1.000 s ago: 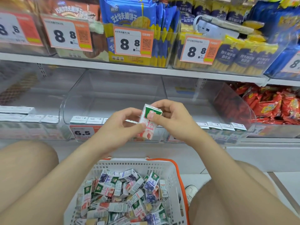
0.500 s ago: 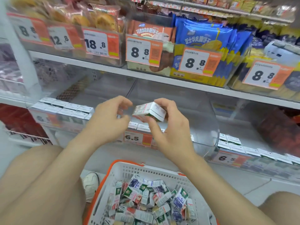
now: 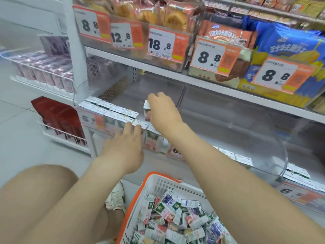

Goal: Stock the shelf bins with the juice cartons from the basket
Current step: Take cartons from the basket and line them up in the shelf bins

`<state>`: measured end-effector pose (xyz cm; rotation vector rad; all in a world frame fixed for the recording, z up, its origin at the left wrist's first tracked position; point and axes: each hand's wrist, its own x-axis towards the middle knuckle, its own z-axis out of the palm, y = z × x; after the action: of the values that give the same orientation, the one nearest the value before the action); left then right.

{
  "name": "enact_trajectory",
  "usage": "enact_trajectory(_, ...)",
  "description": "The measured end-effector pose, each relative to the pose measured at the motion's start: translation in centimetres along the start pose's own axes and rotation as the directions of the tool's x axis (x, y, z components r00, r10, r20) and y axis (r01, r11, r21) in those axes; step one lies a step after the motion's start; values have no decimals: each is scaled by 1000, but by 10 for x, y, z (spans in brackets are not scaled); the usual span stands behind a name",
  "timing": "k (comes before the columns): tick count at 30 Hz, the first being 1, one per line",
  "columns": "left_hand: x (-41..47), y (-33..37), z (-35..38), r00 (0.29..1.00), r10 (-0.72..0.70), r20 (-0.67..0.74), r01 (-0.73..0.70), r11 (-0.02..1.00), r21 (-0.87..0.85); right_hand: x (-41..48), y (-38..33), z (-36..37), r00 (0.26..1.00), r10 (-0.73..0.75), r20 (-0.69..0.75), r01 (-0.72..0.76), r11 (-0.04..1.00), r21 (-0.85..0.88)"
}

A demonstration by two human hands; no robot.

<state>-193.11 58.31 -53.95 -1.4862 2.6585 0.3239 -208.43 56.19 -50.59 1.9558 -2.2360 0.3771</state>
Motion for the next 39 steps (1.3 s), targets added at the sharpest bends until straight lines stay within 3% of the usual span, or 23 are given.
enact_trajectory(4,-3,3,5,1000,-17,-6,17,1000,-19,15,-7,16,980,106,170,-127,985,117)
enact_trajectory(8,-3,5,5,1000,-28,1,28,999,-29,16,-8,23,930,16,368,-43,997,66)
enact_trajectory(10,-6,7,4,999,-37,15,38,999,-16,11,-6,16,919,-23,394,11,999,32)
enact_trajectory(12,-10,10,3,999,-43,1,43,999,10,0,-7,5,942,-66,329,58,998,33)
enact_trajectory(15,-17,17,8,999,3,34,-5,998,64,-33,-2,-8,988,-134,77,126,988,91)
enact_trajectory(17,-19,23,16,987,49,151,-64,993,98,-71,6,-12,990,-129,-56,136,975,177)
enact_trajectory(19,-21,30,28,946,79,314,-129,982,139,-114,18,-10,993,-98,-66,110,967,228)
enact_trajectory(23,-14,54,70,854,142,500,-276,939,206,-187,50,19,972,-60,226,28,989,144)
enact_trajectory(28,15,76,122,800,208,563,-365,913,181,-235,109,86,814,101,572,-151,988,40)
enact_trajectory(34,35,78,190,778,219,589,-363,922,137,-267,161,153,709,142,691,-202,979,5)
enact_trajectory(39,35,62,236,795,164,584,-361,901,240,-273,146,192,728,25,685,-56,998,23)
